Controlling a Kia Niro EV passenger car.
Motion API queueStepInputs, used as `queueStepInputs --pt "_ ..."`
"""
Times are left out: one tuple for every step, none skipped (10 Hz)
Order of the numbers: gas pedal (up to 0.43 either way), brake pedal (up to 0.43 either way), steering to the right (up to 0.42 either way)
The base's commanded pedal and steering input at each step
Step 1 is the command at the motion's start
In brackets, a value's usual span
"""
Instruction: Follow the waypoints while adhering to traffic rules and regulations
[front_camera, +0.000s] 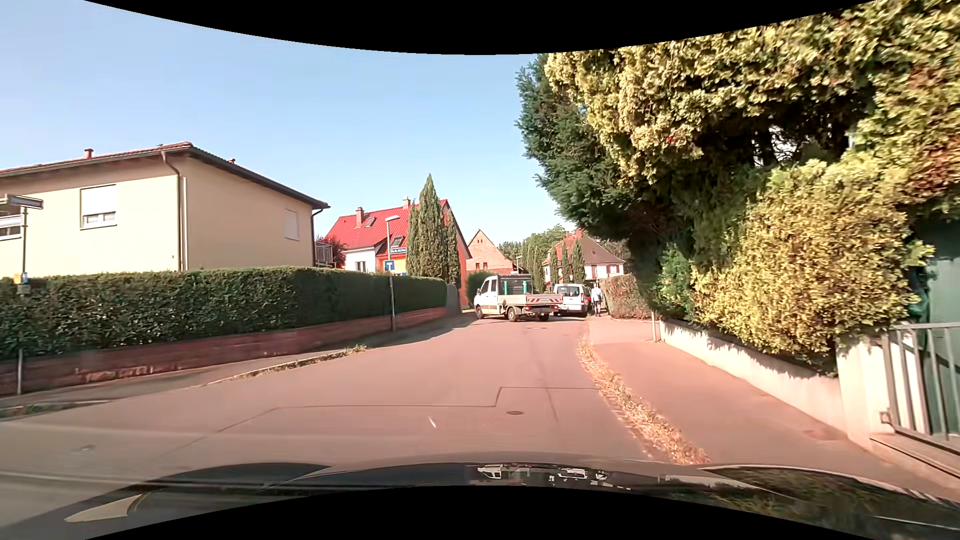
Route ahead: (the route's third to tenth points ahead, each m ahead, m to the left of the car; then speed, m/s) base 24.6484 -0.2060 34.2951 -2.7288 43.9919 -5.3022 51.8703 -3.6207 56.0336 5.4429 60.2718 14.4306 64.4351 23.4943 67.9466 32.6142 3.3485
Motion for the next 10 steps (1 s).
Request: queueStepInputs --pt "0.0 0.146 0.041" --pt "0.0 0.152 0.041" --pt "0.0 0.152 0.041" --pt "0.0 0.152 0.041" --pt "0.0 0.152 0.04" --pt "0.0 0.152 0.041" --pt "0.0 0.152 0.041" --pt "0.0 0.152 0.041" --pt "0.0 0.165 0.041" --pt "0.0 0.165 0.041"
